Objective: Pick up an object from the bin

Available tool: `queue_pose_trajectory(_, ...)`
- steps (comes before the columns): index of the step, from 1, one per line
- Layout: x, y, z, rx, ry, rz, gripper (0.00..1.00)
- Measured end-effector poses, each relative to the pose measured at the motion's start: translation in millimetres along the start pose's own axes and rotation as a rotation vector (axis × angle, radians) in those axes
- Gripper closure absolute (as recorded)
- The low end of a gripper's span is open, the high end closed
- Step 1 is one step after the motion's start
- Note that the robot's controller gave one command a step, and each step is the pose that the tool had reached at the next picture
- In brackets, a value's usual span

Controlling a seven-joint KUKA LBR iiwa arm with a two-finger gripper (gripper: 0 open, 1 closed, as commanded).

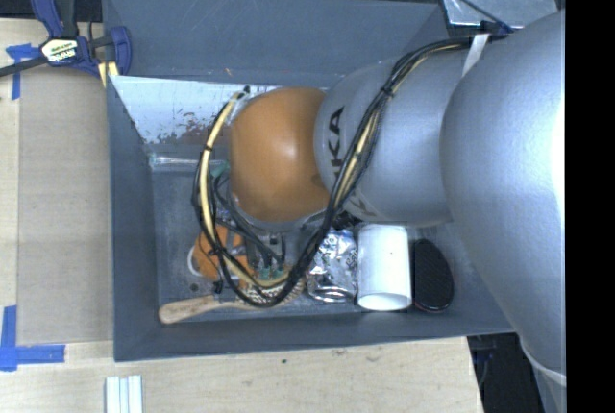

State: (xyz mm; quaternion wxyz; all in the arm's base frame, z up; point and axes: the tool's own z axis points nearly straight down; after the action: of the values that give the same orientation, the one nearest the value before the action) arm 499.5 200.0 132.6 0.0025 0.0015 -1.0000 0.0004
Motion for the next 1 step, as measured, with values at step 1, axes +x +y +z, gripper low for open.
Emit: queue_pose_trajectory(1, -2.5, -0.5, -4.7, -0.003, -0.008, 0.004, 1.00)
